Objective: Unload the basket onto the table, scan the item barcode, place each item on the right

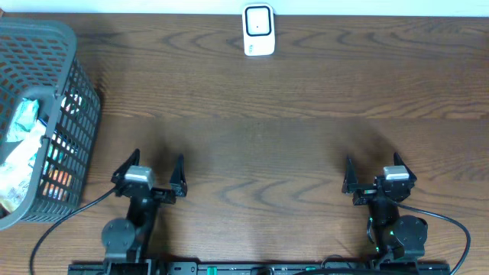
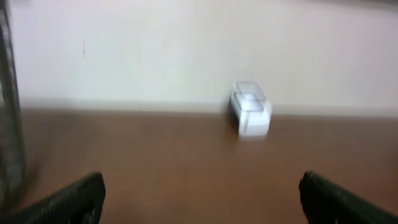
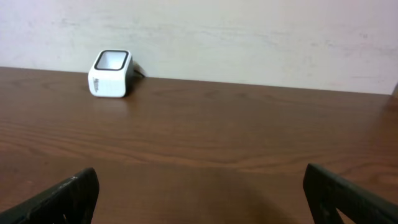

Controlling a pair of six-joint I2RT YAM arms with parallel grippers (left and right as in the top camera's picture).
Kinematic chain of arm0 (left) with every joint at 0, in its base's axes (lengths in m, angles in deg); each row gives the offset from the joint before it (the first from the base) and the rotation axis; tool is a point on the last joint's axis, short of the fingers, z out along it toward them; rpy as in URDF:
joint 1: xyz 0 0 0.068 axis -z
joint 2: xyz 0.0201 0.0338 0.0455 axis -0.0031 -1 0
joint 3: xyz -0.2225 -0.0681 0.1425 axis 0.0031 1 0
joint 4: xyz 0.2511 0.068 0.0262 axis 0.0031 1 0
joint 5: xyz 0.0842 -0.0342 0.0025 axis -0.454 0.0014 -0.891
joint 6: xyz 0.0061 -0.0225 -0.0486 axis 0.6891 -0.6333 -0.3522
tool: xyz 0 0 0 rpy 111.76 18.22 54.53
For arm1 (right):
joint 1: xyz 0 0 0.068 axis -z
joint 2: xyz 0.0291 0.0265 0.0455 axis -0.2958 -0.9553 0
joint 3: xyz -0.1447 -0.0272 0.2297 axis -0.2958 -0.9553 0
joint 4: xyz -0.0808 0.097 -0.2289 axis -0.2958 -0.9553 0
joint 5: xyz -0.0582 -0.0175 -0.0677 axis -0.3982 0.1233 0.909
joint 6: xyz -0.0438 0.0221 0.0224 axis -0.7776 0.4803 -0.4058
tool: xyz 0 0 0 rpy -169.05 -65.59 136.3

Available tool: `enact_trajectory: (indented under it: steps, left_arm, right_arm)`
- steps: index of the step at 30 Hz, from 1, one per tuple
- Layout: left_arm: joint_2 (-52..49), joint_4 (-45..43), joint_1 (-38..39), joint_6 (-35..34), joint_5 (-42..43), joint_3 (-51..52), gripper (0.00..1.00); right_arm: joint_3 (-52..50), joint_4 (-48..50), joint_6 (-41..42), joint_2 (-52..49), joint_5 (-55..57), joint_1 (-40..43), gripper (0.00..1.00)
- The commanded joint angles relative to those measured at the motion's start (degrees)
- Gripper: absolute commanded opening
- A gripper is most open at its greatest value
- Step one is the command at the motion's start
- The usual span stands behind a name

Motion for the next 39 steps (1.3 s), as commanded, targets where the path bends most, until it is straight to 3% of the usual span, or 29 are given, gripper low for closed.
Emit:
enact_trajectory:
  steps: [1, 4, 7, 11, 13, 16, 20, 23, 26, 29, 32, 34, 39]
  left_arm:
    - [0.33, -9.86, -0.20, -4.42, 2.21, -3.69, 0.98]
    - [-1.70, -13.22, -0.26, -4.39, 0.09, -9.92, 0.98]
    - [-10.75, -7.37, -0.26, -1.77, -2.67, -25.27, 0.98]
    - [-26.18, 16.11, -0.24, 6.36, -2.47, -48.39, 0.98]
    - [-34.38, 28.48, -0.24, 6.80, 0.66, -59.54, 0.98]
    - [-43.23, 38.18, -0.26, 8.92, -3.02, -69.40, 0.98]
    - [-55.04, 45.64, -0.83, 6.16, -13.53, -83.95, 0.98]
    - [-74.82, 68.96, -8.74, 0.52, -23.17, -114.18, 0.98]
    - [-84.78, 78.55, -14.80, -2.29, -23.10, -127.84, 0.98]
    - [-90.40, 80.02, -20.15, -5.62, -23.19, -131.62, 0.98]
    - [-93.68, 80.50, -27.43, -20.65, -23.28, -131.60, 0.98]
    - [-95.91, 82.12, -32.63, -27.15, -22.77, -131.60, 0.97]
    - [-103.75, 93.64, -40.41, -27.15, -20.13, -130.81, 0.98]
  right_arm:
    - [-0.09, -0.24, -0.50, 0.31, 0.26, 0.17, 0.99]
    - [-0.09, -0.24, -0.50, 0.31, 0.26, 0.17, 0.99]
    - [-0.09, -0.24, -0.50, 0.31, 0.26, 0.17, 0.99]
    - [-0.09, -0.24, -0.50, 0.31, 0.26, 0.17, 0.99]
    - [-0.09, -0.24, -0.50, 0.31, 0.26, 0.17, 0.99]
    - [-0.09, -0.24, -0.50, 0.31, 0.26, 0.17, 0.99]
    - [-0.09, -0.24, -0.50, 0.31, 0.26, 0.17, 0.99]
    - [-0.09, -0.24, -0.50, 0.31, 0.26, 0.17, 0.99]
    - [-0.09, -0.24, -0.48, 0.31, 0.26, 0.17, 0.99]
    - [-0.09, -0.24, -0.50, 0.31, 0.26, 0.17, 0.99]
    - [-0.09, -0.24, -0.48, 0.31, 0.26, 0.17, 0.99]
    - [-0.09, -0.24, -0.50, 0.31, 0.26, 0.17, 0.99]
    - [-0.09, -0.24, -0.50, 0.31, 0.26, 0.17, 0.99]
